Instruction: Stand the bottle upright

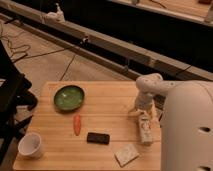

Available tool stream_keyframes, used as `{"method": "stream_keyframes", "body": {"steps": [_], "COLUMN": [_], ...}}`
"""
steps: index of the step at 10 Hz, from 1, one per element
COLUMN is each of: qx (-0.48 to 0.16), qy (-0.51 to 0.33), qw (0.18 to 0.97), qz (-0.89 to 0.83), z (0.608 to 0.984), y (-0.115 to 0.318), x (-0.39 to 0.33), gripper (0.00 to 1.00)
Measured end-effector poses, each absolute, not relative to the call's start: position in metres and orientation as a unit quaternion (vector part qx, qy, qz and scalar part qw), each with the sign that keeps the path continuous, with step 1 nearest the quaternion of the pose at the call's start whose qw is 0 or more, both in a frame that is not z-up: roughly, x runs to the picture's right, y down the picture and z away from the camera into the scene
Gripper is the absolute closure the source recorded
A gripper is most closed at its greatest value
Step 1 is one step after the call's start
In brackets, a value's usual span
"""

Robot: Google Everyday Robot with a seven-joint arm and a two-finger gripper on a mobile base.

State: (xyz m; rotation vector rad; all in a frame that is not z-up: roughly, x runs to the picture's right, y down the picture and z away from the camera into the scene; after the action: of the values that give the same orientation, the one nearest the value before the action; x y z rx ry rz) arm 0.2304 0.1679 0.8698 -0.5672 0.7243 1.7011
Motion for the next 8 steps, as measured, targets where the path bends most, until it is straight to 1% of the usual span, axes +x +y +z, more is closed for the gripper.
{"method": "stream_keyframes", "body": {"steps": [4, 8], "qx": [-0.227, -0.243], "qy": [0.317, 0.285], "qw": [0.554, 0.519], "qz": [0.736, 0.769], "z": [0.876, 0.871], "y": [0.166, 0.153], "x": [0.247, 0.246], "gripper": [0.20, 0.20]}}
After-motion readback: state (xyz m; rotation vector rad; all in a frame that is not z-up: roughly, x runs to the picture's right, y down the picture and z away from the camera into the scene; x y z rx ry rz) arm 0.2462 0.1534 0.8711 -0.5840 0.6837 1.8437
